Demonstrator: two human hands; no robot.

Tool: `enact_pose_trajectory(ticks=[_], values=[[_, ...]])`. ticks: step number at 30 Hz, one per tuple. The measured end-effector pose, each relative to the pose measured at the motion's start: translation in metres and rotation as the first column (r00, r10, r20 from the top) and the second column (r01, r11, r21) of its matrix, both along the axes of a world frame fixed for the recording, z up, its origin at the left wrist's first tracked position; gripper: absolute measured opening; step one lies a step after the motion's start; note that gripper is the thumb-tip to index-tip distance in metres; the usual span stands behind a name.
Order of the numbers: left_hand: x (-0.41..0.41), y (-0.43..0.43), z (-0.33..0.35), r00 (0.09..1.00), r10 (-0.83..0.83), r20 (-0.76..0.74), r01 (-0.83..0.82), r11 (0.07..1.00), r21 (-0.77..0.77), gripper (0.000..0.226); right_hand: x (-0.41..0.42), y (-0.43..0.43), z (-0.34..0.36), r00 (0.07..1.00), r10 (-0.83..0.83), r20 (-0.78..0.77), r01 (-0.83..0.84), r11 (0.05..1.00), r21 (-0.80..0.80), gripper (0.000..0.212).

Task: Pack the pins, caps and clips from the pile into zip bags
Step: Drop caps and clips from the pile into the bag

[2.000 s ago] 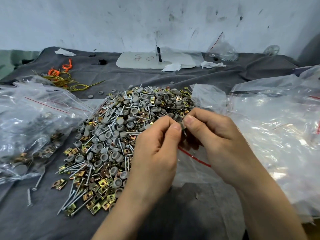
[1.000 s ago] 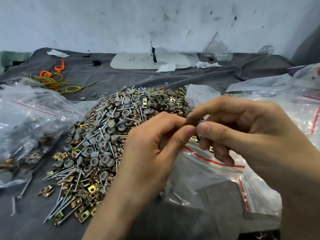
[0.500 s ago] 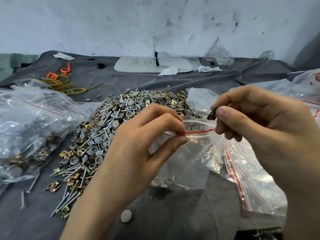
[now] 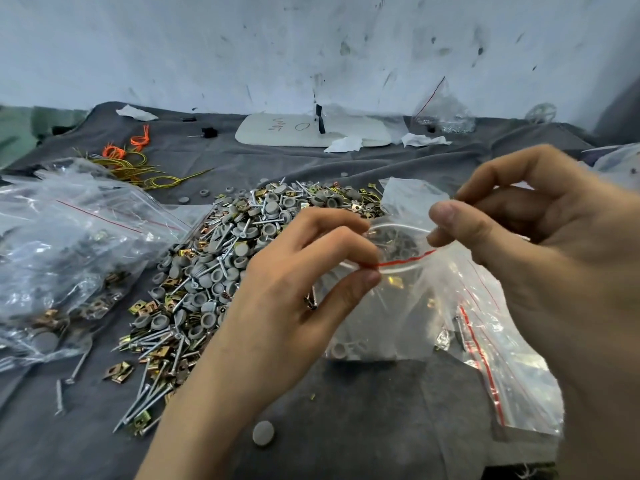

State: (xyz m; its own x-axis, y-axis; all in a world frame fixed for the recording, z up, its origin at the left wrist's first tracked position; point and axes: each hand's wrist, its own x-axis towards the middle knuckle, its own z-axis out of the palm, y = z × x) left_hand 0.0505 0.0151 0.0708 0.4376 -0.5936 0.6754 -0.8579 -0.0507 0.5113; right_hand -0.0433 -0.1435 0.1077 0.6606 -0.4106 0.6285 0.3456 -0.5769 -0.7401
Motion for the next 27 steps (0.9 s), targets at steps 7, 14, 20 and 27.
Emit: enact_pose_trajectory(ticks=[7,14,20,27], values=[[-0.002,-0.002,0.000,0.999,-0.046,-0.002,0.046,0.999,-0.005,0.015,0.005,0.001,-0.002,0.988,-0.125,0.095,0.141,0.972,-0.186,0.012],[0.003,0.004,-0.001,1.000,-0.017,-0.020,0.016,0.999,-0.051,0.017,0.011,-0.017,-0.010,0.969,-0.179,0.169,0.172,0.984,0.057,0.007],[0.012,0.010,-0.003,0.992,-0.015,-0.127,0.001,0.993,-0.115,0.011,0.048,-0.049,-0.082,0.725,-0.274,-0.632,0.273,0.957,-0.101,0.017],[0.017,0.013,-0.005,0.991,0.026,-0.130,-0.040,0.994,-0.105,0.009,0.060,-0.054,-0.104,0.585,-0.389,-0.712,0.312,0.918,-0.245,0.017]])
